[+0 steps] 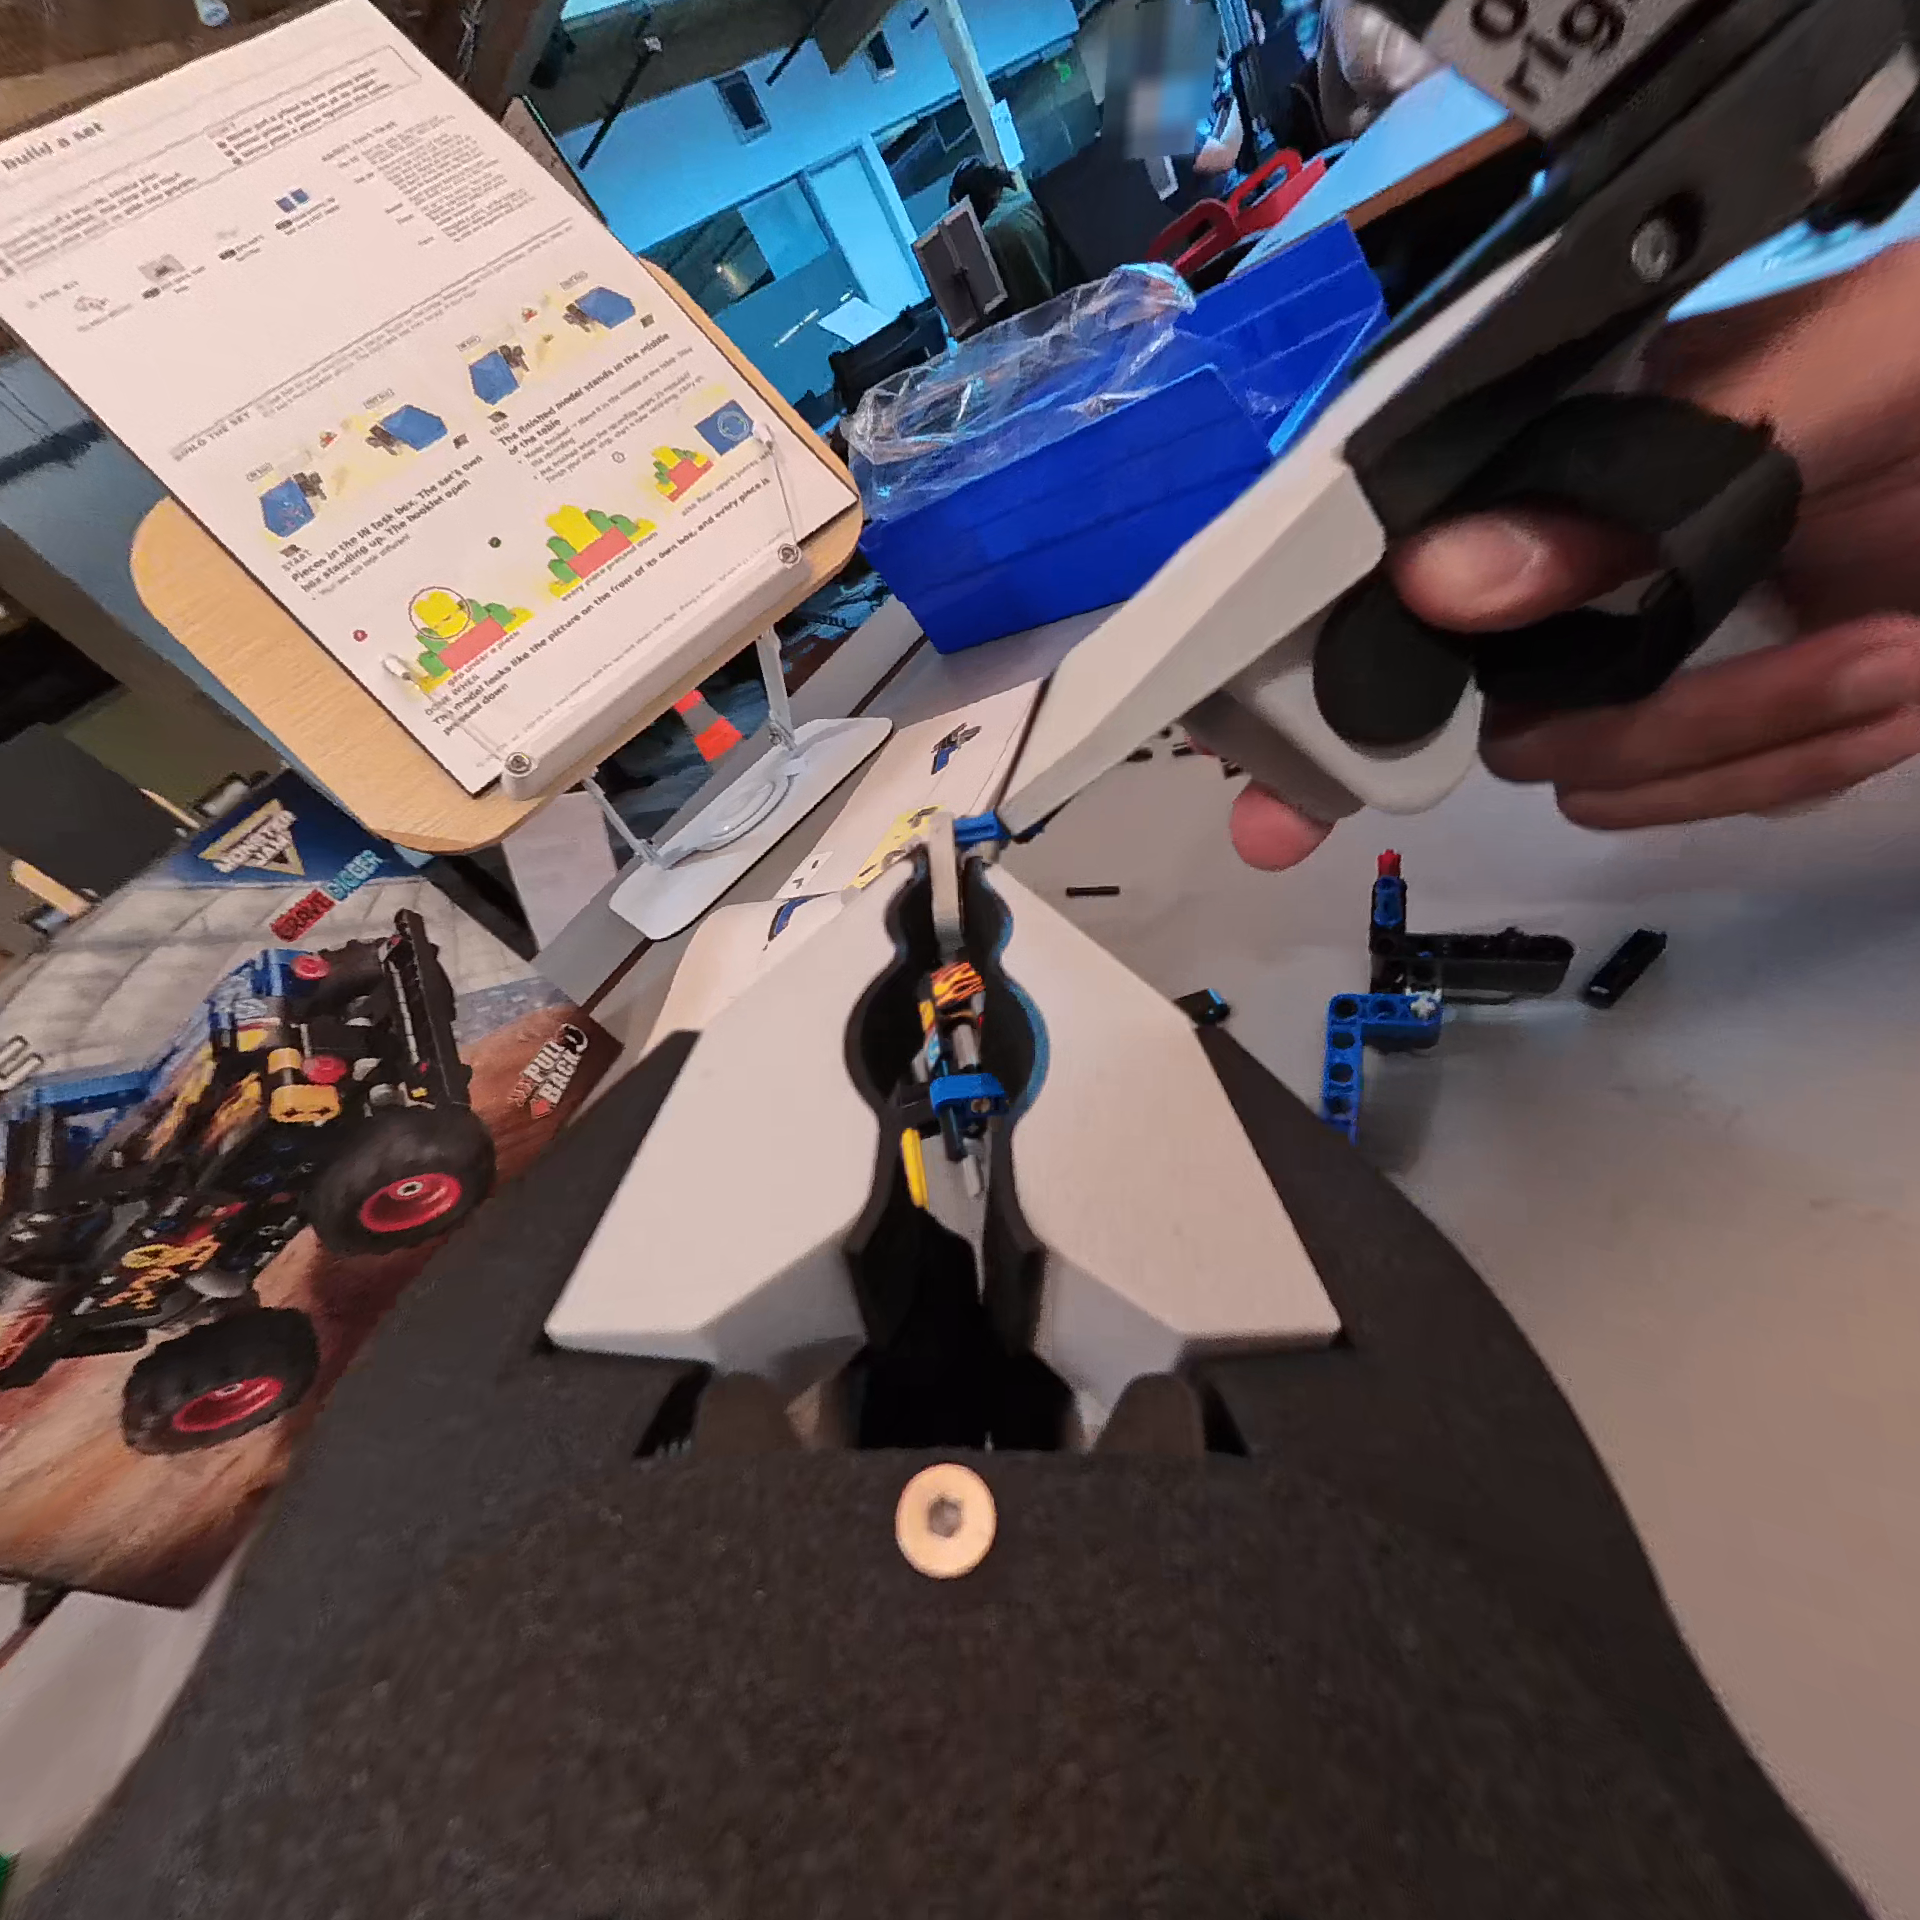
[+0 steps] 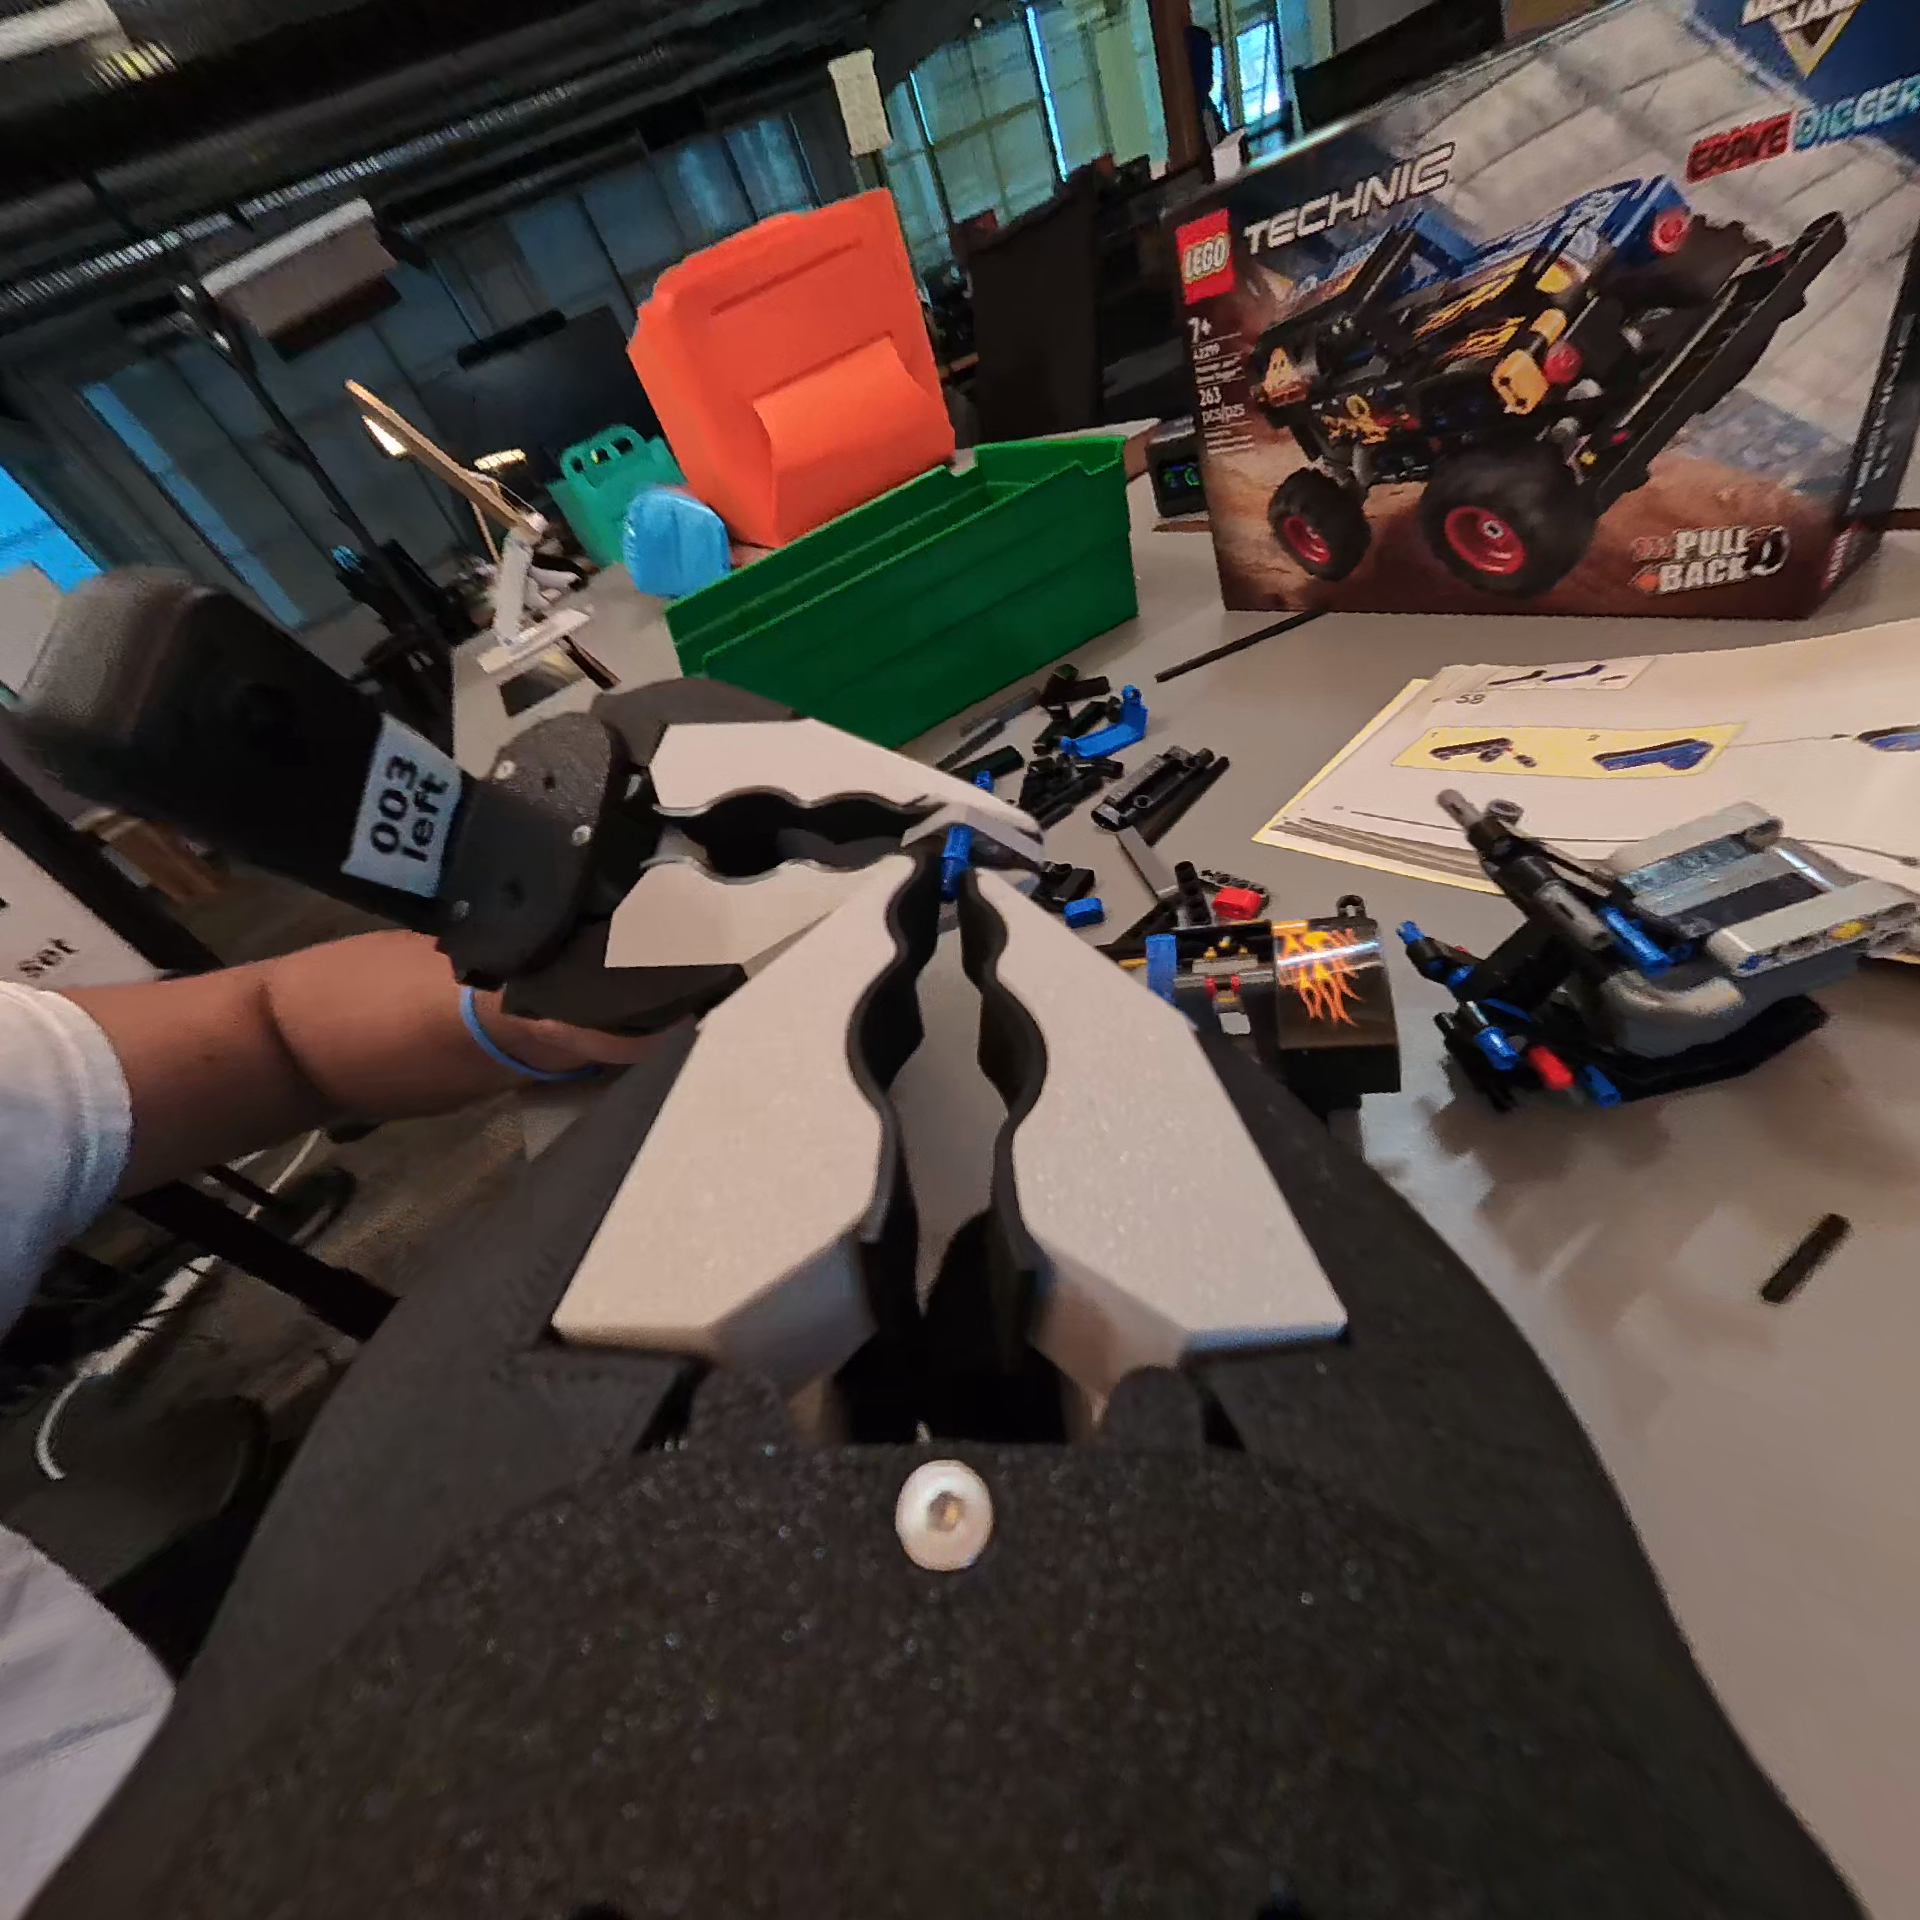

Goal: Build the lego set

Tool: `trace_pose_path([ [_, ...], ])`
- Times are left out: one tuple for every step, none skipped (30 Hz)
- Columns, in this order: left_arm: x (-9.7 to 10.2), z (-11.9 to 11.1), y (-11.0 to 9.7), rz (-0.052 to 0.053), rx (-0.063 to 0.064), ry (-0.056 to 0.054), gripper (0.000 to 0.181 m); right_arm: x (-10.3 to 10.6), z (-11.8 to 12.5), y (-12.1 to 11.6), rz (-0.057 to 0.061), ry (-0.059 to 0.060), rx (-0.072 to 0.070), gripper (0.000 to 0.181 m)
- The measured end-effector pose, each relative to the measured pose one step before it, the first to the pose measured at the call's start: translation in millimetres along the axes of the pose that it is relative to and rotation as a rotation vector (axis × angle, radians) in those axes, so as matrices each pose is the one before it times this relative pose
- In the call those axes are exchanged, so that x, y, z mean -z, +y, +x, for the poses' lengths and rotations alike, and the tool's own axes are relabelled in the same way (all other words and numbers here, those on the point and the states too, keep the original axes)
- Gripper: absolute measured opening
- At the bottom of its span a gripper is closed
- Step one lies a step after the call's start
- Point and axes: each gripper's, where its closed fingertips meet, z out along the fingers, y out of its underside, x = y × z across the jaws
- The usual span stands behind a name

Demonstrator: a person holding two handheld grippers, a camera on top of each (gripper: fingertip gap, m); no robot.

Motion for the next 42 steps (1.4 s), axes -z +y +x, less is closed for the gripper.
trace_pose_path([
  [0.2, -0.36, -0.03, -0.0002, -0.0244, -0.0078, 0.002, -0.05, 0.26, 0.22, -0.0065, 0.0085, 0.0078, 0.003],
  [0.13, -0.35, -0.37, 0.0012, -0.0217, -0.0087, 0.002, 0.07, -0.23, 0.03, -0.0009, 0.0002, -0.0033, 0.003],
  [0.08, 0.06, -0.35, 0.0012, -0.0124, -0.0072, 0.002, 0.08, -0.4, -0.21, 0.0032, -0.0065, -0.0098, 0.003],
  [-0.13, 0.28, 0.23, -0.0018, -0.0026, -0.0017, 0.001, -0.07, 0.0, 0.6, 0.0006, -0.0079, -0.0148, 0.003],
  [-0.15, 0.53, 0.28, -0.0007, 0.0025, 0.0034, 0.001, -0.05, 0.07, 0.43, 0.003, -0.01, -0.0147, 0.003],
  [-0.33, 0.43, 0.74, -0.0031, 0.008, 0.0054, 0.001, -0.24, 0.28, 0.7, 0.001, -0.0072, -0.0116, 0.003],
  [-0.44, 0.38, 0.81, -0.0035, 0.0062, 0.0026, 0.002, -0.17, 0.7, 0.53, 0.0027, -0.003, -0.0086, 0.003],
  [-0.33, 0.14, 0.76, -0.0031, -0.001, -0.0007, 0.002, -0.25, 0.61, 0.39, 0.0026, -0.0002, -0.0055, 0.003],
  [-0.27, 0.29, 0.65, -0.0028, -0.0021, -0.0014, 0.002, -0.3, 0.63, 0.65, -0.0006, 0.0027, -0.0018, 0.003],
  [0.1, 0.21, 0.23, 0.0002, -0.0086, -0.0006, 0.002, 0.13, 0.23, -0.33, 0.0045, 0.0017, 0.0008, 0.003],
  [-0.06, 0.16, 0.66, -0.0048, -0.0158, 0.0006, 0.002, 0.08, -0.37, -0.22, 0.0027, -0.0019, -0.0008, 0.003],
  [0.06, -0.1, 0.61, -0.0045, -0.0232, -0.0038, 0.001, -0.37, -0.06, 0.72, -0.0043, -0.0012, -0.0032, 0.003],
  [0.22, -0.43, -0.07, -0.0017, -0.0281, -0.0098, 0.002, 0.09, 0.01, -0.05, 0.0011, -0.0048, -0.0082, 0.003],
  [0.23, -0.14, -0.2, 0.0007, -0.015, -0.0076, 0.002, 0.05, -0.69, -0.05, 0.0021, -0.0102, -0.0098, 0.003],
  [-0.09, 0.34, 0.21, -0.0004, -0.0004, 0.0017, 0.002, 0.11, 0.06, 0.13, 0.0013, -0.0055, -0.0091, 0.003],
  [-0.18, 0.51, 0.15, 0.0025, 0.0144, 0.0091, 0.002, -0.23, 0.24, 0.66, -0.0003, -0.0034, -0.0039, 0.003],
  [-0.06, 1.18, -0.76, 0.0064, 0.0321, 0.0175, 0.002, -0.49, -0.11, 1.28, -0.0043, -0.003, 0.0033, 0.003],
  [0.03, 1.57, -1.35, 0.0091, 0.0504, 0.0244, 0.002, -1.31, -0.31, 2.38, -0.0089, -0.002, 0.0049, 0.003],
  [-0.23, 0.11, -0.01, 0.0003, 0.045, 0.0145, 0.001, -0.43, -0.05, -0.63, 0.0129, 0.0015, 0.0005, 0.003],
  [-0.18, -0.34, -0.47, 0.0037, 0.0006, 0.002, 0.001, 0.18, 0.16, -0.86, 0.0051, 0.0006, -0.0012, 0.003],
  [0.19, -0.7, -1.14, 0.003, -0.0207, -0.0095, 0.001, 0.14, -0.3, -1.05, 0.004, -0.0002, 0.0105, 0.003],
  [0.71, -0.34, -0.71, 0.0008, -0.0201, -0.0029, 0.002, -0.1, -0.73, -0.6, 0.0009, -0.0006, 0.0104, 0.003],
  [0.89, 0.03, -0.27, 0.0029, -0.0224, 0.005, 0.002, -0.04, -0.98, 0.43, -0.008, -0.0066, -0.0005, 0.003],
  [0.91, -0.51, -0.38, 0.0046, -0.0305, 0.0015, 0.002, 0.23, -1.06, 0.25, -0.0088, -0.0137, -0.0098, 0.003],
  [0.34, -0.22, 0.11, 0.0008, -0.0357, -0.0013, 0.002, 0.28, -0.58, -0.26, -0.0032, -0.0116, -0.0094, 0.003],
  [-0.14, 0.86, 1.03, -0.003, -0.0389, 0.0005, 0.002, -0.12, -0.12, 1.27, -0.0117, -0.0064, -0.0071, 0.003],
  [-0.2, 1.41, 1.57, -0.0044, -0.0473, 0.0008, 0.002, -0.44, 0.71, 2.7, -0.0179, -0.0006, -0.0009, 0.003],
  [-0.15, 1.37, 1.42, -0.0029, -0.0543, 0.0015, 0.002, 0.11, 0.64, 2.46, -0.0155, -0.0004, 0.0023, 0.003],
  [0.01, 1.39, 1.68, -0.0061, -0.054, 0.0038, 0.002, 0.73, 0.65, 2.37, -0.016, -0.0019, 0.0021, 0.003],
  [-0.06, 1.71, 0.95, -0.0067, -0.0469, 0.0026, 0.002, 1.12, 0.94, 2.16, -0.0214, -0.0008, 0.0029, 0.003],
  [0.03, 2.05, 0.14, -0.0044, -0.0353, 0.0018, 0.002, 0.98, -0.12, 2.56, -0.0279, -0.0076, 0.0057, 0.003],
  [-0.24, 1.5, 0.67, -0.0087, -0.0335, -0.0009, 0.002, 1.12, 0.53, 1.37, -0.0186, 0.0038, 0.0149, 0.003],
  [0.03, 1.89, 0.51, -0.0042, -0.0344, 0.0021, 0.002, 0.61, 0.91, 1.96, -0.0183, 0.0137, 0.0317, 0.003],
  [0.14, 1.8, 0.19, -0.0011, -0.0274, 0.0045, 0.002, -0.26, -0.07, 3.05, -0.0214, 0.0126, 0.0359, 0.003],
  [-0.12, 0.87, 0.71, -0.0044, -0.0132, 0.0021, 0.002, -0.33, 0.8, 1.73, -0.0124, 0.0202, 0.0387, 0.003],
  [-0.14, 0.45, 0.15, -0.0021, 0.0024, 0.0026, 0.002, -0.36, 0.85, 0.82, -0.0082, 0.0198, 0.0327, 0.003],
  [-0.07, 0.13, -0.45, 0.0026, 0.0131, 0.004, 0.002, -0.64, 0.24, 0.31, -0.0068, 0.0144, 0.0226, 0.003],
  [0.15, 0.0, -0.67, 0.0055, 0.018, 0.006, 0.002, -0.62, 0.01, 0.0, -0.0026, 0.0097, 0.0141, 0.003],
  [0.39, -0.19, -0.94, 0.0074, 0.0148, 0.0043, 0.002, -0.96, -0.62, -0.09, 0.0006, -0.0006, 0.0007, 0.003],
  [0.07, -0.5, 0.39, -0.0003, 0.0053, 0.0005, 0.002, -0.25, -0.05, -1.32, 0.0134, -0.004, -0.0082, 0.003],
  [-0.11, -0.44, 0.58, -0.0047, -0.0047, -0.0022, 0.002, -0.47, 0.34, -0.15, 0.0048, -0.008, -0.0177, 0.003],
  [0.01, -0.13, 0.19, -0.0022, -0.0133, -0.0049, 0.002, -0.25, -0.22, 0.04, 0.0042, -0.0129, -0.0153, 0.003],
])
